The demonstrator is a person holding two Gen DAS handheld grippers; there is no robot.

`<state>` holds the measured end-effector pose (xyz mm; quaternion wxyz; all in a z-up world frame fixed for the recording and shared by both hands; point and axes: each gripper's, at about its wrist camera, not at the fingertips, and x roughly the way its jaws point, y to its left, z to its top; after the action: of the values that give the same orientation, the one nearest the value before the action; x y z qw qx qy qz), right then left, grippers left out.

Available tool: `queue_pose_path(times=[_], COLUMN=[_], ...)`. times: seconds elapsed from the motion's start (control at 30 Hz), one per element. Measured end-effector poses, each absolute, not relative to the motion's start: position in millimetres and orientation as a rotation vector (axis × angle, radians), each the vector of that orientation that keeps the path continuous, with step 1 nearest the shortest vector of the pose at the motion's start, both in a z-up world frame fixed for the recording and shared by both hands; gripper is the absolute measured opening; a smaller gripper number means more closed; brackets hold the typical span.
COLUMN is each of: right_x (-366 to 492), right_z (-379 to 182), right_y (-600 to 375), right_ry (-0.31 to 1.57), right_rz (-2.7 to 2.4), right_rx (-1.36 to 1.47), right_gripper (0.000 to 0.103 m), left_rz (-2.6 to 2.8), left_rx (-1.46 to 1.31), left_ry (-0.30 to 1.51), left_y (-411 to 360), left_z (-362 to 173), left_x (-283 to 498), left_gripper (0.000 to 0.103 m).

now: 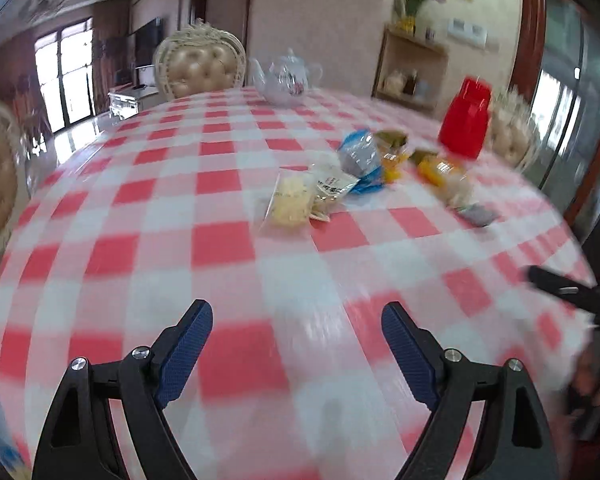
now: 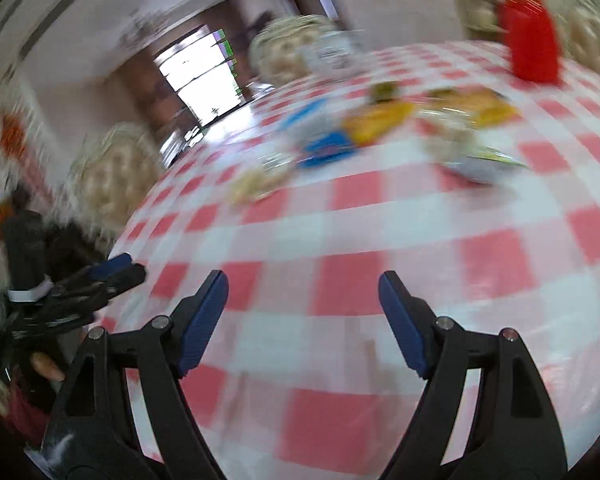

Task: Organize snacks
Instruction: 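Grasp the green lemon-print packet with the right tool while the left tool grasps the dated cookie bag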

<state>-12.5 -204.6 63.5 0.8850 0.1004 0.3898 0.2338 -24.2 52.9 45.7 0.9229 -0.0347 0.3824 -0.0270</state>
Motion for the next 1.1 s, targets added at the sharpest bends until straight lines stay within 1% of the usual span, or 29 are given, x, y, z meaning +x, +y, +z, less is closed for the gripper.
queue_pose_path(times=[0.1,0.17,0.27,0.4,0.5,0.53,0.57,0.73,0.87,1.1], right_x=[-1,3,5,7,15,20,28,78,110,136], right_z=[62,62,66,70,72,71,69,57,50,36], right_y=[-232,-245,-258,-264,-268,-270,-272,-279,-270,-255], right_ry=[0.816,0.81,0.787,0.758,0.757,0.761,0.768,0.811,0.843,0.918], right_rz=[0.442,0.413,0.377,0.363,0.358,0.351,0.342,0.266,0.23,0.208], right_rx=[0.257,0.252,0.228,0.201,0.176,0.166,0.156,0.153,0.055,-0.03], right_gripper=[0.08,0.08,0.08,0.08,0.08,0.081,0.082,0.082,0.084,0.084], left_rz=[-0.044,-0.035,-0.02,-0.016,-0.04,-0.049,-0.066,-0.116,-0.143,-0.169], left_rx=[-0.105,-0.154,-0.202,-0.168,-0.186,-0.181,-0.175,-0.137,-0.18,-0.222], left_ry=[0.82,0.813,0.807,0.809,0.835,0.847,0.866,0.879,0.875,0.87], left_y=[53,57,60,57,59,58,57,48,53,59], left_z=[37,34,32,27,19,16,13,12,12,11], left_x=[21,38,62,86,98,103,108,113,113,114], left_gripper=[0.087,0.087,0.087,0.087,0.084,0.079,0.068,0.05,0.046,0.046])
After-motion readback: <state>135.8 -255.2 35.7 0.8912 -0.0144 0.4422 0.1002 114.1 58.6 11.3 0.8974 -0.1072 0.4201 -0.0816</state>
